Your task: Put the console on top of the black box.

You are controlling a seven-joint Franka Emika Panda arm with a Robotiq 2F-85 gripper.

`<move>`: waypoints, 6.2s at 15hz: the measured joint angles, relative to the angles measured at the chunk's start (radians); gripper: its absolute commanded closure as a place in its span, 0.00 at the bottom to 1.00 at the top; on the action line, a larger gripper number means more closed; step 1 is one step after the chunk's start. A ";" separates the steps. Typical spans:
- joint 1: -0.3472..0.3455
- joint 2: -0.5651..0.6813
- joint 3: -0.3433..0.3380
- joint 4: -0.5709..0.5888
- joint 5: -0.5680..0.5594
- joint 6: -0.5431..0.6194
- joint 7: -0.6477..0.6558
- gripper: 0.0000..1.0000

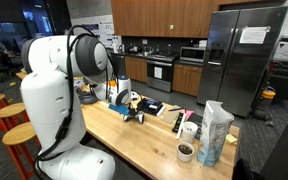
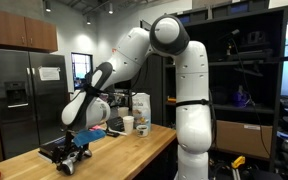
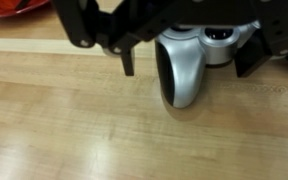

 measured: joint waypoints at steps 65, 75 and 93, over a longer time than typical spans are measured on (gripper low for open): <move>0.012 -0.030 0.020 0.137 -0.406 -0.187 0.454 0.25; -0.025 -0.069 -0.002 0.140 -0.244 -0.390 -0.270 0.00; -0.037 -0.039 -0.002 0.108 -0.473 -0.269 -0.488 0.00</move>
